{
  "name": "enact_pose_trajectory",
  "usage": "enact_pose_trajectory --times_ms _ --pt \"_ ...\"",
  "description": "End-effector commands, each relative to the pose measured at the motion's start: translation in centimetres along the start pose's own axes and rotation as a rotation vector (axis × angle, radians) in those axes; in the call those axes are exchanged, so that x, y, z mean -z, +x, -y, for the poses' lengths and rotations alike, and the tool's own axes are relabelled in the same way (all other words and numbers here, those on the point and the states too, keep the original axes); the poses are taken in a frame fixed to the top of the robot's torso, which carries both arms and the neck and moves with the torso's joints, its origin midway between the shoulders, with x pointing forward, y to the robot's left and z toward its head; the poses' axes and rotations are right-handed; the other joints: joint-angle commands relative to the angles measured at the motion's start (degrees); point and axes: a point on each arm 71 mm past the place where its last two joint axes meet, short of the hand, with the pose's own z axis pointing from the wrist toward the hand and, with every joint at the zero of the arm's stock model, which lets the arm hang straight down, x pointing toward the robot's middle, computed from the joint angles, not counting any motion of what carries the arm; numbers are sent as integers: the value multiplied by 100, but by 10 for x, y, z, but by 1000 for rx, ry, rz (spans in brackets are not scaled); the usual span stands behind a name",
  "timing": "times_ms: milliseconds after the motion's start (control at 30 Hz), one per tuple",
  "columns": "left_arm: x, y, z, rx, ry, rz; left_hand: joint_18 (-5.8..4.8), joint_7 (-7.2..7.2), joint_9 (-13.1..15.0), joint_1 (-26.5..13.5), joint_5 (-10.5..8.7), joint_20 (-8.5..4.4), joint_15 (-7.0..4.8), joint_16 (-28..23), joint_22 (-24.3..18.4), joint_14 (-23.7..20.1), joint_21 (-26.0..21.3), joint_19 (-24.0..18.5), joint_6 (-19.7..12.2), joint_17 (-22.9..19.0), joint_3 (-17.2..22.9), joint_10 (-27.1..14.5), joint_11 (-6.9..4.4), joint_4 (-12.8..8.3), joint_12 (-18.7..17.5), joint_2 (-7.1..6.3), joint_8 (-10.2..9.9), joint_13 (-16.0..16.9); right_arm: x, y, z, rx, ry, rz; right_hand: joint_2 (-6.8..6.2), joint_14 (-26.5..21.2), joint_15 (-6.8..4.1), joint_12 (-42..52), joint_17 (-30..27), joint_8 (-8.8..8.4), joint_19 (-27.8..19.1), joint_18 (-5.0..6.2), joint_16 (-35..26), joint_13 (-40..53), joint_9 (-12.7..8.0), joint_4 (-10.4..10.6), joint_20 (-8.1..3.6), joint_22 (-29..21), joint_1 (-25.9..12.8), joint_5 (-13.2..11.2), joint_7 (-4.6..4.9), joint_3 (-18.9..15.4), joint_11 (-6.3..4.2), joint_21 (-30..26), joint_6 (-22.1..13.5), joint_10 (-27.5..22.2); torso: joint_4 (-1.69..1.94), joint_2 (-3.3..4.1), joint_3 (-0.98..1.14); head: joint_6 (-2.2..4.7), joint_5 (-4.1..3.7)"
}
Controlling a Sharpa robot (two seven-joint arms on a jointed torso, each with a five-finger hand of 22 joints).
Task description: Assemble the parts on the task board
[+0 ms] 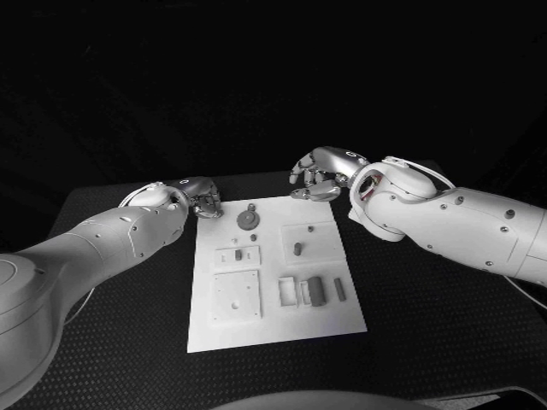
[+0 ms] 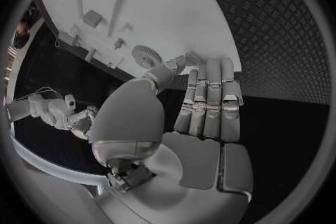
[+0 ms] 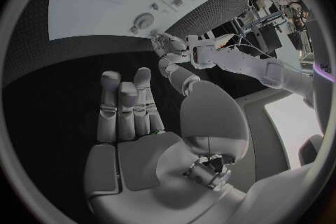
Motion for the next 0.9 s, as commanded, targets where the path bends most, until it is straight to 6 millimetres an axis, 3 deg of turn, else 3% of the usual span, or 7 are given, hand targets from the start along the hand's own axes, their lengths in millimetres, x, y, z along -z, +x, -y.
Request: enact_pose_trajectory --times_ms 33,267,367,467,633,767,900 --pt "0 1 0 11 -9 -22 -40 34 -14 -20 -9 15 23 -49 -16 34 -21 14 -61 22 -30 -59 38 19 -21 -89 -45 -26 0 0 0 2 -4 -9 9 3 -52 -20 -1 -20 -4 167 -26 9 3 34 -49 45 -33 6 39 -1 1 -31 9 -14 -13 7 2 20 15" --pt "-1 1 1 -51 -22 -10 -16 26 -59 -131 -446 49 51 -164 -65 21 -19 -32 -419 154 -235 -422 67 56 -18 -424 -195 -144 0 1 0 1 -4 -10 9 3 -52 -20 -1 -20 -4 167 -26 9 3 35 -49 45 -32 6 39 -1 0 -31 9 -14 -14 12 4 22 25" --pt "-2 -1 3 -86 -21 20 -12 26 -55 -151 -815 60 62 -212 -102 7 -21 -49 -552 235 -251 -576 81 158 -11 -627 -226 -170 -1 1 -1 1 -4 -9 9 3 -52 -20 -1 -20 -4 167 -26 9 3 35 -49 45 -32 6 39 -1 0 -31 9 -14 -13 14 2 20 20" --pt "-3 -1 6 -114 -21 34 -3 185 -69 -211 -858 92 109 -258 -138 -45 -29 -105 -737 296 -361 -749 146 165 -4 -752 -295 -189 -1 1 -2 1 -6 -10 9 3 -52 -20 -1 -21 -4 167 -26 9 3 35 -50 45 -32 6 39 -1 0 -31 8 -14 -21 16 5 28 32" --pt "-5 -1 11 -135 -18 39 29 277 -68 -254 -858 132 155 -276 -163 -65 -24 -123 -847 354 -447 -856 201 150 19 -769 -326 -192 -2 1 -2 1 -7 -11 10 3 -52 -20 -1 -21 -4 167 -26 10 3 35 -50 45 -32 6 39 0 0 -32 8 -14 -26 19 4 25 28" --pt "-6 2 13 -144 -17 11 60 142 3 -122 -795 132 123 -273 -172 -35 -3 -79 -657 423 -326 -758 157 191 128 -700 -185 -142 -2 2 -2 0 -8 -12 11 3 -52 -20 -1 -21 -4 167 -26 10 3 36 -50 45 -32 6 39 0 0 -32 8 -13 -24 15 5 21 27" --pt "-7 4 15 -151 -10 -10 41 -30 88 74 -747 84 33 -280 -145 52 17 -10 -357 507 -209 -511 33 189 280 -537 5 -46 -2 2 -3 0 -9 -13 12 4 -52 -20 -1 -21 -3 167 -26 10 3 37 -50 45 -32 6 39 0 0 -32 8 -13 -23 15 6 18 15"
